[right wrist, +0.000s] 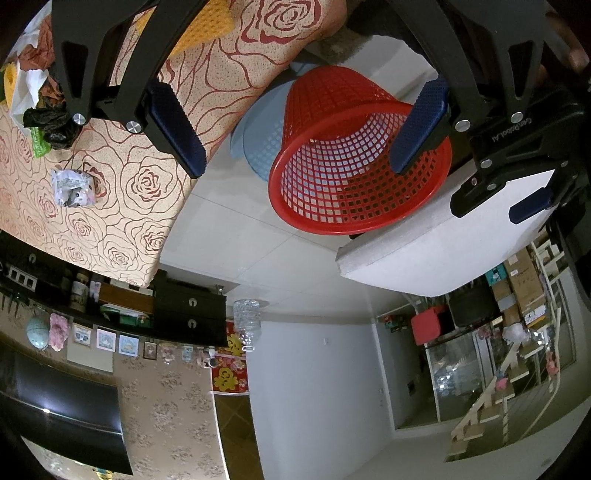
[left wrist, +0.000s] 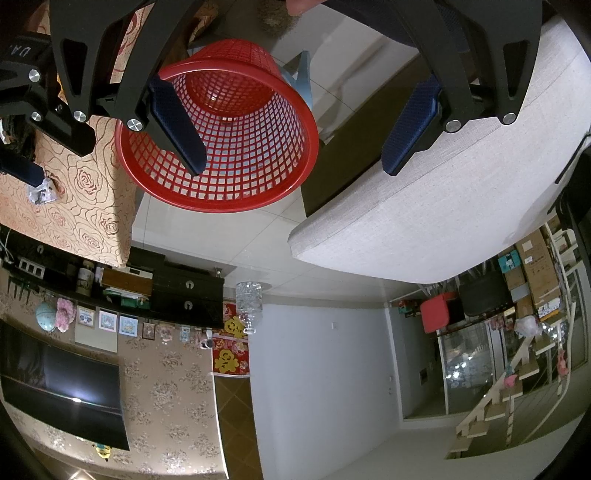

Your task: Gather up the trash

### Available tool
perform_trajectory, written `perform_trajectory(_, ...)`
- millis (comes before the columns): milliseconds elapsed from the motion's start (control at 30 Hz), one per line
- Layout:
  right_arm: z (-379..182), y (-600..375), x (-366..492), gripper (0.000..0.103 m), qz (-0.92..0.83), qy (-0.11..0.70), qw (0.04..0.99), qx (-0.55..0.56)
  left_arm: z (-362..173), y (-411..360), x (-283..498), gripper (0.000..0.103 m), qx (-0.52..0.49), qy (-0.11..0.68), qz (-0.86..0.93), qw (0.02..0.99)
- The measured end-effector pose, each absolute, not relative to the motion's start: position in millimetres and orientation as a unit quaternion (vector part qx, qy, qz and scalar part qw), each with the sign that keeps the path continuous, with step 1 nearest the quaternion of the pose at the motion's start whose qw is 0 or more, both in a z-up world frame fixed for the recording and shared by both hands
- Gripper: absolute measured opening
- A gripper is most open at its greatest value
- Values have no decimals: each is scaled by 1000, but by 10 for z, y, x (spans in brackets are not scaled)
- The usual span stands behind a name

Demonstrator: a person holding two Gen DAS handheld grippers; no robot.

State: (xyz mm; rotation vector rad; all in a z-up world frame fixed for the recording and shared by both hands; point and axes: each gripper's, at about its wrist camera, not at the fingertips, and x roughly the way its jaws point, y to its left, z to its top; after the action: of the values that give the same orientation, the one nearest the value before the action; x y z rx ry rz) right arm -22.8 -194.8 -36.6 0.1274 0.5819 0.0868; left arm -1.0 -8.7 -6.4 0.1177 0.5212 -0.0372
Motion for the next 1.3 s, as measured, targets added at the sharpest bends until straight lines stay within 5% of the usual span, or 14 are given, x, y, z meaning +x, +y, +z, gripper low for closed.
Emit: perform_trajectory(1300, -285, -2281, -340, 96, -9, 285, 957, 60, -104, -173, -25, 92, 69, 258, -41, 963)
